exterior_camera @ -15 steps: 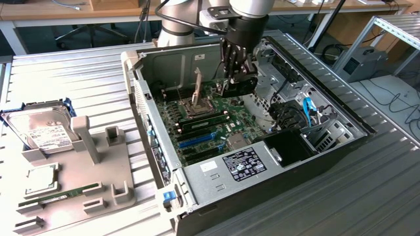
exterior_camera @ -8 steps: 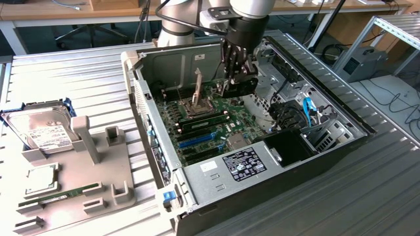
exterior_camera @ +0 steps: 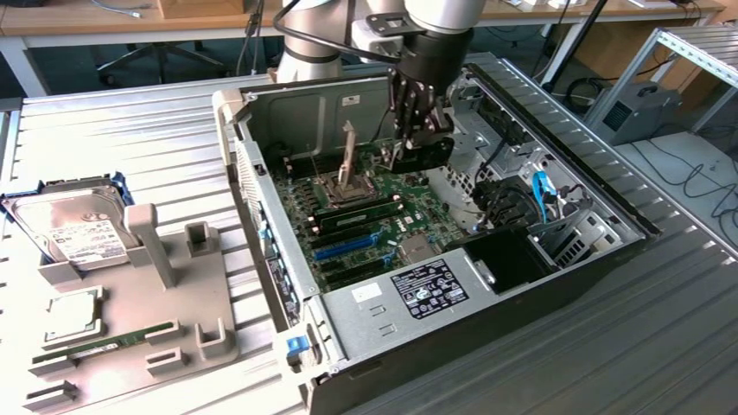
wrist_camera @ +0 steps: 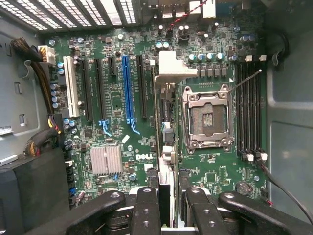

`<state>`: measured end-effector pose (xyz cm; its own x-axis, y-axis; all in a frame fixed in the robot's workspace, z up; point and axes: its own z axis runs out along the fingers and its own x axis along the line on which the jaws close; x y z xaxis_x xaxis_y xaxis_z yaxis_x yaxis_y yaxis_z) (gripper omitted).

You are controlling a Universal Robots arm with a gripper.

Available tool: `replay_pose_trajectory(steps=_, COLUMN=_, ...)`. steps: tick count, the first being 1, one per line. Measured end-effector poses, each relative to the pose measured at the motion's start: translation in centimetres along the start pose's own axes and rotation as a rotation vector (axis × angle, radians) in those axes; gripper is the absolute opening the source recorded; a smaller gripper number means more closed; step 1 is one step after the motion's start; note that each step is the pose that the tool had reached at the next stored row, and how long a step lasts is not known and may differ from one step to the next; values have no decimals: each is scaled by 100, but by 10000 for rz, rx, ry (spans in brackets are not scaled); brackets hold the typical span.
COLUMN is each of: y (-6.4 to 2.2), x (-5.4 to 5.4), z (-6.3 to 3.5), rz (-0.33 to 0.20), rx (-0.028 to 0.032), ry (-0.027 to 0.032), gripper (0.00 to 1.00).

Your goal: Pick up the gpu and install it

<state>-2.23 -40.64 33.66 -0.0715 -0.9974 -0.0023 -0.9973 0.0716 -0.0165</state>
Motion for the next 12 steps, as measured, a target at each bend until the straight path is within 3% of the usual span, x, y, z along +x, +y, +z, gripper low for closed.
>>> replay_pose_trajectory(steps=12, y=-2, x=32, z=3, rz=0, rx=0, ry=0, gripper=26)
